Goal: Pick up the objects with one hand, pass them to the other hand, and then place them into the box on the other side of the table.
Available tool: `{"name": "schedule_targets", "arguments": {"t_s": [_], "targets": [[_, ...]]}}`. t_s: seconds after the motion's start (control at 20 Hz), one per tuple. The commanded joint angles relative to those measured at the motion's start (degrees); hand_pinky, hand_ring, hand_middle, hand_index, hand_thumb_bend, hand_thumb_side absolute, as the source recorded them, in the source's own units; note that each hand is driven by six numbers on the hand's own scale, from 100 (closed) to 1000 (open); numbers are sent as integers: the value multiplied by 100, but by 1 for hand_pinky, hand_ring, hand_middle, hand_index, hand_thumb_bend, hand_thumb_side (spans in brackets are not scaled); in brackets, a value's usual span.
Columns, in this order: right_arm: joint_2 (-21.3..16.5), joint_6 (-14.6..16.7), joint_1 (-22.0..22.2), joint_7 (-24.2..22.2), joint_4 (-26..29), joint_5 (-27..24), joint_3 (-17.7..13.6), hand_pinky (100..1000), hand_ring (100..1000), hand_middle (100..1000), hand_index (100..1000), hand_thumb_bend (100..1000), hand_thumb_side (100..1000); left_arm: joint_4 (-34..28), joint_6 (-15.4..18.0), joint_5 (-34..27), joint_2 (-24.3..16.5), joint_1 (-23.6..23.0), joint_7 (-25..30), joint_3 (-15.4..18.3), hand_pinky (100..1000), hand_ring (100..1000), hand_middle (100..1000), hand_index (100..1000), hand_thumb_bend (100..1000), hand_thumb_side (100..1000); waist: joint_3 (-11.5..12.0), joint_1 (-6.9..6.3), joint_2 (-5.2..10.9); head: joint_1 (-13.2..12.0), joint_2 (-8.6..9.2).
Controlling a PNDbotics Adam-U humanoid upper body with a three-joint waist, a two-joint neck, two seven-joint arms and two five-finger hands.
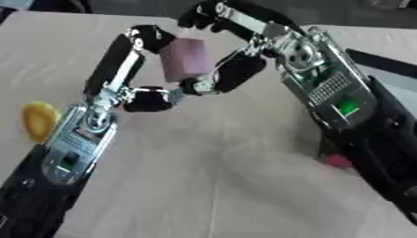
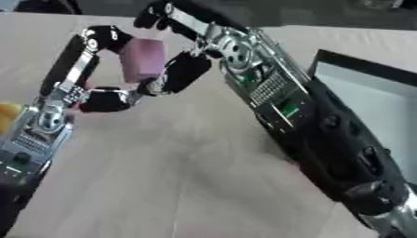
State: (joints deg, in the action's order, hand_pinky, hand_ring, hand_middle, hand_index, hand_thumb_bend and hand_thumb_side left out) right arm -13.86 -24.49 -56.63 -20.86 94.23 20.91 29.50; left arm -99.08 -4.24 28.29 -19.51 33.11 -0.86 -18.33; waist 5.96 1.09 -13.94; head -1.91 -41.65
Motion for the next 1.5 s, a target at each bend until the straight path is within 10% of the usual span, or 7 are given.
{"name": "schedule_targets", "arguments": {"t_s": [0.05, 1.5], "targets": [[-7, -31, -112, 105, 6, -54, -22, 885, 864, 772, 794, 531, 100, -146, 0, -33, -11, 105, 3, -4, 678, 615, 528, 513, 100, 100, 8, 47, 149, -26, 45], [-281, -298, 27, 333, 197, -702, -25, 838, 761, 488, 541, 289, 100, -195, 64, -208, 7, 87, -237, -42, 670, 613, 531, 590, 100, 106, 11, 44, 120, -46, 113]]}}
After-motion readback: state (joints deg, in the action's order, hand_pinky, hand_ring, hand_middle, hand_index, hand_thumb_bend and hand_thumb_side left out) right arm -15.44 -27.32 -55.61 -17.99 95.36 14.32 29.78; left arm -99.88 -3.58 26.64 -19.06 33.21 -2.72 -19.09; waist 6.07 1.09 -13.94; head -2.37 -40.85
